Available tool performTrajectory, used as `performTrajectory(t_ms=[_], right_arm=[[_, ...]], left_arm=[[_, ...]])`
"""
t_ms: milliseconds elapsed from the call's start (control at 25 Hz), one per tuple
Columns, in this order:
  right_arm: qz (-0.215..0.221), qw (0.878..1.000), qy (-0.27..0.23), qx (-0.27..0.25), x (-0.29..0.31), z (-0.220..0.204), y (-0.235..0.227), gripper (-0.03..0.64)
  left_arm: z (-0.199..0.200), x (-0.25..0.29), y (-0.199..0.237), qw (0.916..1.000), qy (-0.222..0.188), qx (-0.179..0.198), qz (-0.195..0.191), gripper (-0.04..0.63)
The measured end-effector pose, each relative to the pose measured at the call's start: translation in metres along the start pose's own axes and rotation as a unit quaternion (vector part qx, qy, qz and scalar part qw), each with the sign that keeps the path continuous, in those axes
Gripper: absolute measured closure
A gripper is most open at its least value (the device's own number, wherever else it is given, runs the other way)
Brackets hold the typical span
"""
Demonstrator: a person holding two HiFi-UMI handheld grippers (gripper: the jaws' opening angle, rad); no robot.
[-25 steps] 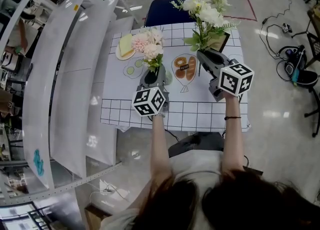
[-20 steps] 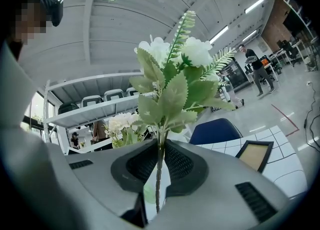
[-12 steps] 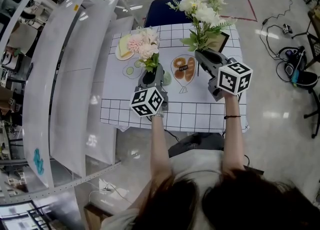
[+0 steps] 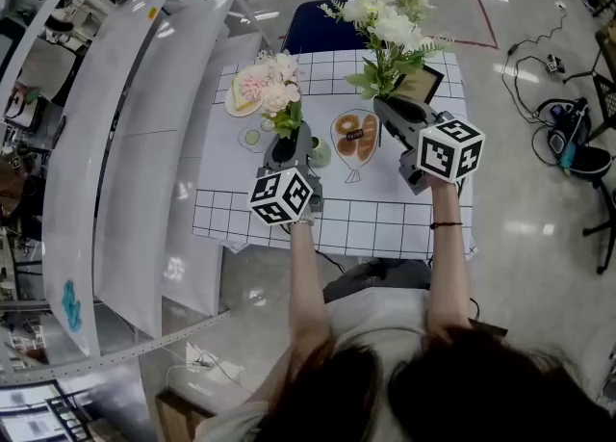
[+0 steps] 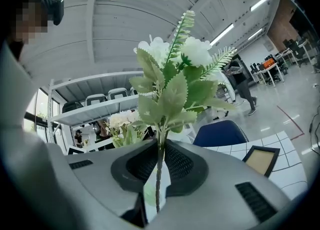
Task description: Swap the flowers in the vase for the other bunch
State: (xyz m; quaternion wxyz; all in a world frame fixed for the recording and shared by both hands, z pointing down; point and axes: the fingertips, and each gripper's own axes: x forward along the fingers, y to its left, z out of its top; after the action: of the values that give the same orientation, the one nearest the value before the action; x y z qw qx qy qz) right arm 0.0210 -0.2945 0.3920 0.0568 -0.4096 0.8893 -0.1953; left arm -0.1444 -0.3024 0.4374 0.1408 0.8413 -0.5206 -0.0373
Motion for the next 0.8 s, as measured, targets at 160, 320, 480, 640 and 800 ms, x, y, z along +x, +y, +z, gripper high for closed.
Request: performTrajectory(t_ms=[160,320,480,640,800], right_arm=[[0.004,1.0,0.001,-0.002,0.003,0.004,0.002,0.577],[0.009,1.0,0.002,-0.002,0.006,0.006,0.005,0.577],[0.013,1.0,0.004,-0.004,0.008,0.009,0.009,0.576],[0.017,1.0,0.006,-0.006,0.007,0.009,0.012,0.576],[0.018,1.0,0.006,-0.007,0.006,0.01,0.013,0.576]], left_arm=[[0.007,-0.001,0.001,1.0,-0.007,-0.001,0.002,0.508],[0.014,-0.004,0.002,0.9998,-0.017,-0.003,0.005,0.508],[0.022,-0.006,0.0,0.9996,-0.028,-0.007,0.005,0.508],[0.029,-0.01,0.001,0.9992,-0.039,-0.008,0.008,0.508],[0.034,-0.011,-0.001,0.9988,-0.047,-0.01,0.007,0.508]])
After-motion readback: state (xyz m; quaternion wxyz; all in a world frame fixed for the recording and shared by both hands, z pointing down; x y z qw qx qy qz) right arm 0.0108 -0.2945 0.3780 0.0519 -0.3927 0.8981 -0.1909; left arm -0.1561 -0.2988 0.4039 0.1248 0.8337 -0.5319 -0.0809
